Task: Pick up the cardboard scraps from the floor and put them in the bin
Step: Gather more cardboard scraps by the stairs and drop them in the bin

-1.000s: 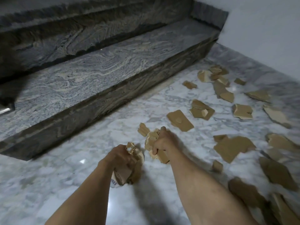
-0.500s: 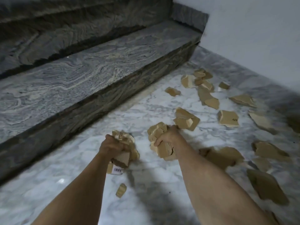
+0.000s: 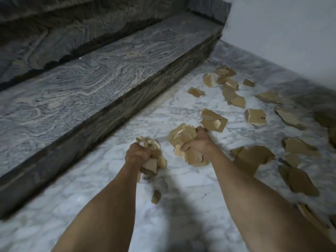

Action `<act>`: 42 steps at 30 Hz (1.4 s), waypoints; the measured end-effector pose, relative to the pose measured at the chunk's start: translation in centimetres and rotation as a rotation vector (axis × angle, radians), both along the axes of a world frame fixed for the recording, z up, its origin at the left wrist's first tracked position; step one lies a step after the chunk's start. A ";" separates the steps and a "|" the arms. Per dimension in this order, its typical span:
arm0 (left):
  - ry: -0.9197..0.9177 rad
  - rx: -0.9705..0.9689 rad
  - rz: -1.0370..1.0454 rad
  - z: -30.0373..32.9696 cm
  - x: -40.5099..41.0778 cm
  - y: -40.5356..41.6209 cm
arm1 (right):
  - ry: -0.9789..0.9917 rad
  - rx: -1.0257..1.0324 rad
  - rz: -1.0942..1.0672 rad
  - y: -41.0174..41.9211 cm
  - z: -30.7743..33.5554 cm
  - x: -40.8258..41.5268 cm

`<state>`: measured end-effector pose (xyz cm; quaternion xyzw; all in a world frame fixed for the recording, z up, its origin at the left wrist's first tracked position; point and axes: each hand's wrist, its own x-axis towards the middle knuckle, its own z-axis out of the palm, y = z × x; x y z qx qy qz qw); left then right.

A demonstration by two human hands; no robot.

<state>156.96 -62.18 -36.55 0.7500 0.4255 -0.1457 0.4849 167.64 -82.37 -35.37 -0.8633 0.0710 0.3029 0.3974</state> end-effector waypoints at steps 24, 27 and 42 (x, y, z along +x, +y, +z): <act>-0.066 -0.174 0.084 -0.3 -6.2 0.0 | 0.116 -0.240 0.515 -0.3 -0.9 -15.5; -0.116 -0.238 -0.045 0.0 -2.8 -4.2 | 0.132 -0.012 0.065 -6.4 0.6 -14.6; -0.035 -0.187 -1.264 -4.9 2.2 -27.1 | 0.366 -0.459 -0.182 -25.7 0.1 -14.7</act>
